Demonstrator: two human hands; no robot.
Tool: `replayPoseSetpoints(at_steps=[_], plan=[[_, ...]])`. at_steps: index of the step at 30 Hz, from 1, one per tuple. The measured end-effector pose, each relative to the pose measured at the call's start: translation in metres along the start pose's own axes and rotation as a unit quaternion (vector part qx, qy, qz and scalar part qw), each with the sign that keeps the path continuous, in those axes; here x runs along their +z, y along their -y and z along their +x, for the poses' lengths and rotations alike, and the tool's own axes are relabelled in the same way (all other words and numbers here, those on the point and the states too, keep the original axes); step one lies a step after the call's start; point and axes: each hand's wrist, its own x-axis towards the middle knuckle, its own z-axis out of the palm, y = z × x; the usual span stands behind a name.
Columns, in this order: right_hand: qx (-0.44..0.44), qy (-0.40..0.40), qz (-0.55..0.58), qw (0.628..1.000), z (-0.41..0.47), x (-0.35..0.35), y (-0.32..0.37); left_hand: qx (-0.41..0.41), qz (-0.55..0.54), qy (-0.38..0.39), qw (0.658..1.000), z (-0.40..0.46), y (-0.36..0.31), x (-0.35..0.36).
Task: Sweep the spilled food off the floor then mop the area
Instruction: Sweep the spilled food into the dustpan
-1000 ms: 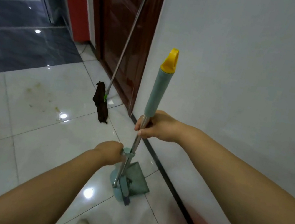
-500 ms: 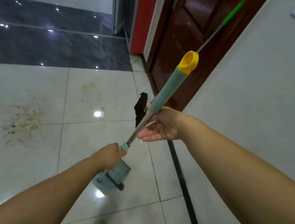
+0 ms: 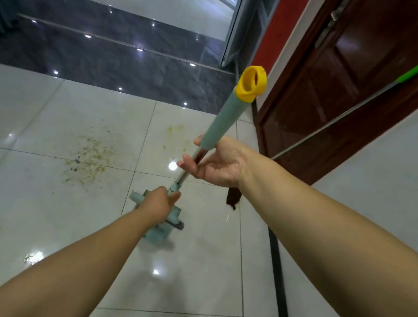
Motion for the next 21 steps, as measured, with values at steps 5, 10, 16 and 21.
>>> replayPoseSetpoints(at_steps=[5, 10, 16, 21], plan=[[0.012, 0.03, -0.025, 0.999, 0.01, 0.023, 0.01, -0.02, -0.101, -0.041, 0.994, 0.014, 0.003, -0.025], [0.021, 0.07, -0.054, 0.996, 0.027, 0.041, 0.026, -0.023, -0.109, -0.123, 0.986, 0.026, 0.004, -0.05], [0.027, 0.134, -0.089, 0.987, 0.053, 0.059, 0.058, -0.06, -0.062, -0.221, 0.972, 0.048, -0.002, -0.076], [0.041, 0.175, -0.123, 0.976, 0.076, 0.063, 0.097, -0.1, -0.128, -0.282, 0.946, 0.079, -0.019, -0.09]])
